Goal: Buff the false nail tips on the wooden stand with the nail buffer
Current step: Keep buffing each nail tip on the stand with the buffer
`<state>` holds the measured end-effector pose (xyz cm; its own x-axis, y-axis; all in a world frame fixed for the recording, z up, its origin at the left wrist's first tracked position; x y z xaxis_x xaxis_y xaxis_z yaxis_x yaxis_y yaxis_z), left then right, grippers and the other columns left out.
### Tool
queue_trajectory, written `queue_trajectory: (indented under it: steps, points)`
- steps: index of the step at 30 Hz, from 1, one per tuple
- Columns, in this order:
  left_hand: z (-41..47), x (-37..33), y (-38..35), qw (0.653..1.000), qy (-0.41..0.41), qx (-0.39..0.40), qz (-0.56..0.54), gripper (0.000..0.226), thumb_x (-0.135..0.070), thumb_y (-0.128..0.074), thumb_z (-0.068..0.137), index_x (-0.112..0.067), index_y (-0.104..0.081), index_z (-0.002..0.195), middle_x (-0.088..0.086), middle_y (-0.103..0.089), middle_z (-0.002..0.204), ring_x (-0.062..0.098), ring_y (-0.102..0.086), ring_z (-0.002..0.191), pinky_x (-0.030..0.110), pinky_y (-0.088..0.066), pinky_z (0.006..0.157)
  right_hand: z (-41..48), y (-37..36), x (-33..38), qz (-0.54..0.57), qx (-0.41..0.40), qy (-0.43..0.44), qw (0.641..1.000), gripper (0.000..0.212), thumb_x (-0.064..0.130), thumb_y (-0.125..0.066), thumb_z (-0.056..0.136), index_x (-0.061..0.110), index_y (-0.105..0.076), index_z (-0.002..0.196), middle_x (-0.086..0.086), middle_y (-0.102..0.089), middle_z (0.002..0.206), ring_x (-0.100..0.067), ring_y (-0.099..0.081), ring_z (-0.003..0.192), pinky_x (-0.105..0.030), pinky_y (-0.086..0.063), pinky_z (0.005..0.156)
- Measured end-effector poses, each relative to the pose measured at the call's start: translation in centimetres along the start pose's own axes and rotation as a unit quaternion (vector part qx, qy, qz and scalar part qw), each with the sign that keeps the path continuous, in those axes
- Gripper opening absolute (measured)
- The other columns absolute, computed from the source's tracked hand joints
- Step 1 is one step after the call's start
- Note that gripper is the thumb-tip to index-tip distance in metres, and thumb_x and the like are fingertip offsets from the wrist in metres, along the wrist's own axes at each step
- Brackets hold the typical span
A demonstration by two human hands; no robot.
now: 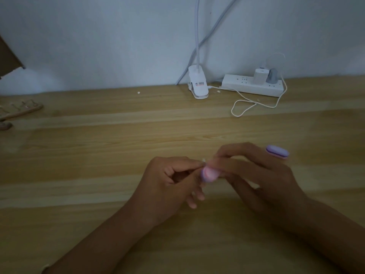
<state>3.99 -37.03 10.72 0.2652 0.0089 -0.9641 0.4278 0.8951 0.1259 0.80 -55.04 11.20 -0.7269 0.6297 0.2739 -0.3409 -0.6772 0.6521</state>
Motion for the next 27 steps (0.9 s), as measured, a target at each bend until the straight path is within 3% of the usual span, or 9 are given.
queue_trajectory:
  steps: [2,7,10,11,14,16,20,24,27]
  points:
    - [0.0,-0.1,0.0,1.0,0.008,0.004,-0.011,0.023,-0.019,-0.061,0.082,-0.007,-0.075,0.096,0.01,-0.073,0.075,0.023,-0.069,0.058,0.029,-0.055,0.045,-0.3,-0.5,0.8,0.062,0.019,0.006,0.998,0.028,0.005,-0.061,0.099,0.02,-0.074,0.118,0.006,-0.067,0.116,-0.007,-0.065,0.105,-0.016,-0.047,0.092]
    - [0.1,0.1,0.1,0.996,0.054,0.011,-0.064,0.021,-0.017,-0.061,0.082,-0.002,-0.074,0.089,0.011,-0.067,0.068,0.023,-0.068,0.058,0.029,-0.054,0.046,0.5,0.8,-0.5,-0.028,-0.003,-0.008,1.0,0.029,-0.008,-0.065,0.088,0.009,-0.073,0.11,-0.008,-0.067,0.109,-0.01,-0.064,0.102,-0.014,-0.042,0.095]
    - [0.2,0.1,0.0,0.996,0.051,0.017,-0.066,0.021,-0.016,-0.059,0.084,-0.004,-0.075,0.091,0.012,-0.07,0.07,0.023,-0.069,0.058,0.029,-0.054,0.046,-0.3,-0.1,0.8,0.044,0.016,0.015,0.999,0.019,0.03,-0.063,0.1,0.042,-0.072,0.111,0.021,-0.07,0.108,0.006,-0.064,0.101,-0.007,-0.046,0.089]
    - [0.2,0.1,0.0,0.996,0.053,0.018,-0.07,0.021,-0.016,-0.059,0.084,-0.005,-0.075,0.09,0.013,-0.071,0.071,0.023,-0.069,0.058,0.029,-0.054,0.047,-0.4,-0.3,0.9,0.059,0.029,0.028,0.997,0.017,0.038,-0.059,0.101,0.044,-0.072,0.11,0.023,-0.069,0.108,0.005,-0.066,0.099,-0.007,-0.048,0.087]
    - [0.3,0.2,0.1,0.994,0.067,0.028,-0.087,0.018,-0.016,-0.059,0.09,-0.008,-0.073,0.082,0.01,-0.066,0.069,0.023,-0.068,0.058,0.028,-0.053,0.048,0.0,0.3,-0.3,-0.015,0.005,0.017,1.0,0.021,0.004,-0.065,0.096,0.013,-0.074,0.113,0.0,-0.067,0.112,-0.01,-0.065,0.097,-0.015,-0.045,0.093]
    - [0.3,0.2,0.1,0.992,0.069,0.039,-0.094,0.019,-0.017,-0.058,0.093,-0.009,-0.071,0.081,0.008,-0.063,0.068,0.023,-0.068,0.058,0.028,-0.053,0.047,0.3,0.5,-0.5,-0.026,-0.023,0.002,0.999,0.025,-0.007,-0.065,0.089,0.004,-0.071,0.111,-0.008,-0.066,0.108,-0.01,-0.063,0.101,-0.015,-0.043,0.096]
    - [0.3,0.1,0.1,0.993,0.062,0.044,-0.092,0.022,-0.018,-0.055,0.09,-0.019,-0.074,0.08,0.005,-0.064,0.065,0.022,-0.067,0.055,0.027,-0.052,0.046,0.1,-0.3,1.0,-0.001,-0.026,0.045,0.999,0.023,0.002,-0.059,0.097,0.009,-0.068,0.117,-0.006,-0.065,0.111,-0.013,-0.064,0.102,-0.02,-0.046,0.093]
    - [0.4,0.1,0.1,0.992,0.069,0.052,-0.089,0.021,-0.018,-0.055,0.089,-0.016,-0.073,0.078,0.006,-0.058,0.063,0.024,-0.066,0.055,0.027,-0.051,0.046,0.4,0.3,-0.4,-0.037,-0.037,0.015,0.999,0.021,-0.007,-0.066,0.087,0.002,-0.073,0.105,-0.01,-0.066,0.106,-0.01,-0.061,0.102,-0.013,-0.039,0.098]
    - [0.4,0.3,0.1,0.992,0.073,0.054,-0.093,0.02,-0.018,-0.055,0.089,-0.01,-0.072,0.081,0.008,-0.059,0.062,0.025,-0.066,0.053,0.027,-0.051,0.047,0.0,-0.3,0.5,-0.022,-0.036,0.039,0.998,0.02,-0.003,-0.064,0.092,0.003,-0.073,0.109,-0.009,-0.066,0.109,-0.012,-0.062,0.103,-0.016,-0.042,0.096]
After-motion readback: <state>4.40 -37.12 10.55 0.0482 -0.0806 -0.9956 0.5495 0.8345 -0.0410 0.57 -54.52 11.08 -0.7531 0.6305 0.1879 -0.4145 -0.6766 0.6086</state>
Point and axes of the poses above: each hand's wrist, its own z-axis towards the middle knuckle, its own y-axis out of the back of the hand, x = y × z, the point moved 3 cm from there along z, towards the middle knuckle
